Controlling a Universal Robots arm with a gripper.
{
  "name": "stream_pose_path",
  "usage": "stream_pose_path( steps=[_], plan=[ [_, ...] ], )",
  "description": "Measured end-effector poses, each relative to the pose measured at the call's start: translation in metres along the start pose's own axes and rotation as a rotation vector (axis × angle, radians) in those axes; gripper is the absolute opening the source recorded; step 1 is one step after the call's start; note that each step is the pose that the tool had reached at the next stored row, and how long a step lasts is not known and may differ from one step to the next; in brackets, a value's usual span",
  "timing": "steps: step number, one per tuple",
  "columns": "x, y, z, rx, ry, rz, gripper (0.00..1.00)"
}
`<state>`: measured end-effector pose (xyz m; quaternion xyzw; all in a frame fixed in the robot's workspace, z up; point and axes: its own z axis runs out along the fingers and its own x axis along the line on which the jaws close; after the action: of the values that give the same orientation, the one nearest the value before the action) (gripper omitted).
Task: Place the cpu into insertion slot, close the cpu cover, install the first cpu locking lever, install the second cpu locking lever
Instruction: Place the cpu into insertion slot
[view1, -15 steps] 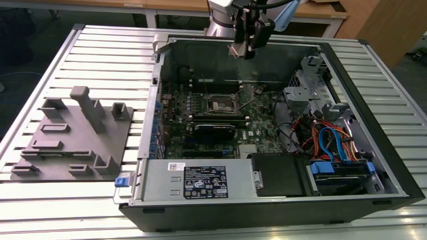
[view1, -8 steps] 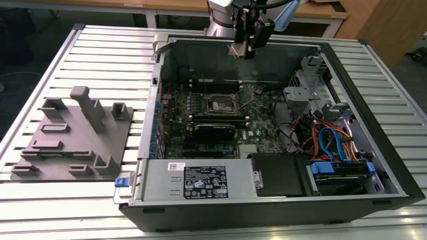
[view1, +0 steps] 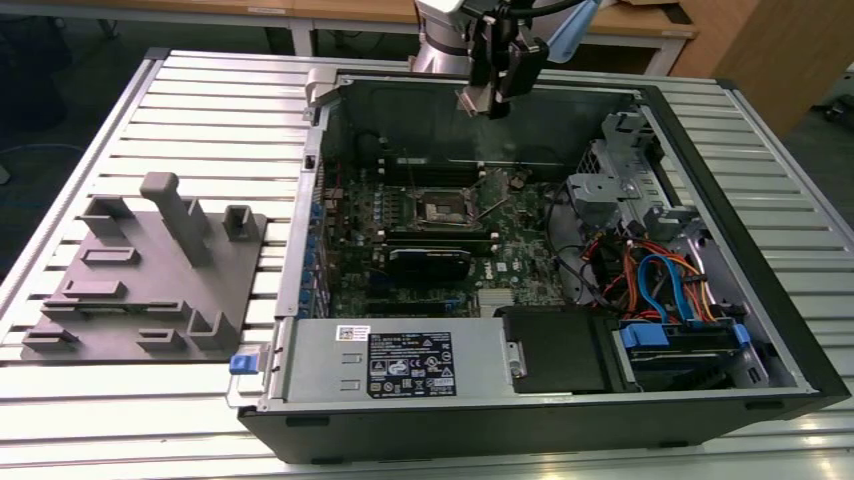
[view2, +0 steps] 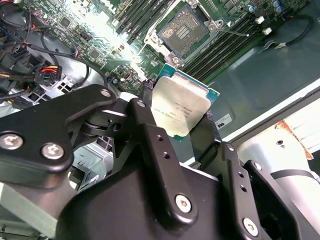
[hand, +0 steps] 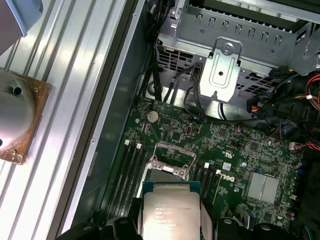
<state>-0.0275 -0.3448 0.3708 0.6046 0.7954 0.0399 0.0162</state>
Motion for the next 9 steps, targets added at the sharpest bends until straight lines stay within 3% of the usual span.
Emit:
stream_pose_path(
  steps=[9],
  plan=[
    [0.0, 0.0, 0.0, -0.0001, -0.0004, 0.004, 0.54]
  ],
)
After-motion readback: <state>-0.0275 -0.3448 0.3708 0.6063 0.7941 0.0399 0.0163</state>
